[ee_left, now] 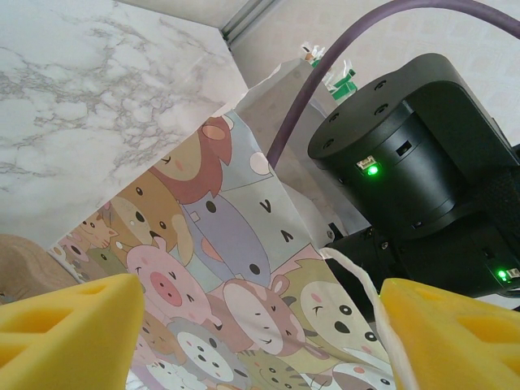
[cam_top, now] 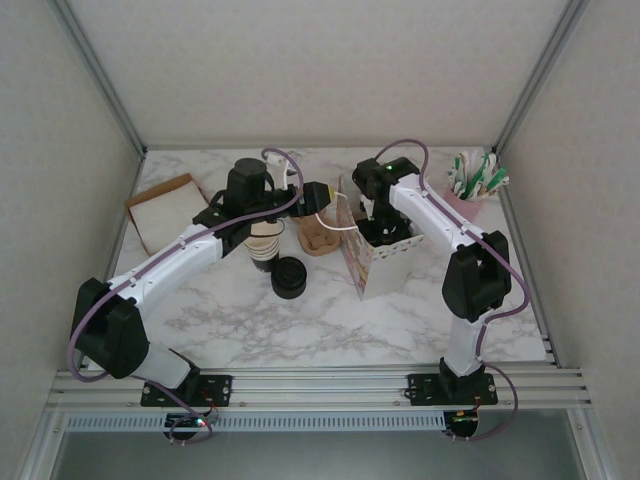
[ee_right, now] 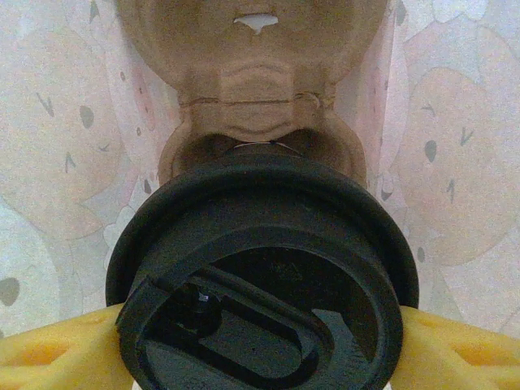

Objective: Pack the takeout coffee

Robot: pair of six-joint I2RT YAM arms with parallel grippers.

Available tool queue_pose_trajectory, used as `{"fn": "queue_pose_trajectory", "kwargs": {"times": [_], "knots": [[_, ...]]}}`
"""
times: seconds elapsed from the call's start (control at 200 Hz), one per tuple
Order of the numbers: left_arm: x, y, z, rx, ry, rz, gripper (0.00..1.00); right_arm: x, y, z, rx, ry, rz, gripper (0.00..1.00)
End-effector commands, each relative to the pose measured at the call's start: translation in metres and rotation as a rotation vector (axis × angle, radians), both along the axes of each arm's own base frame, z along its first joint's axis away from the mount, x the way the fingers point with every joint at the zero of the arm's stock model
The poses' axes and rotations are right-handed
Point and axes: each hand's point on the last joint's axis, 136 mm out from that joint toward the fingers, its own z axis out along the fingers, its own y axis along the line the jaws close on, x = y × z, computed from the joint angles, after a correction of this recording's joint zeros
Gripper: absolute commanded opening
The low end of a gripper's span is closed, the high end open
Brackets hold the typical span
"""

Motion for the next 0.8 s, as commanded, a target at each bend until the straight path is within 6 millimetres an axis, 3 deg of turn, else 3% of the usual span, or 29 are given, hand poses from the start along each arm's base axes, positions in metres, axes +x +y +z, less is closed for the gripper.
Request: {"fn": "queue_pose_trajectory", "kwargs": {"times": [0.0,0.796], "knots": [[-0.002,-0.002,0.017,-0.004,-0.042,-0.005,0.76,-0.001,-0.003,0.0,-0.005,0.003,0.003,0.76],[-0.002,-0.002,0.017,-0.006,-0.041,-0.005,0.76,0.0,-0.003,0.012,-0.001,-0.017,0.001,0.81]]}}
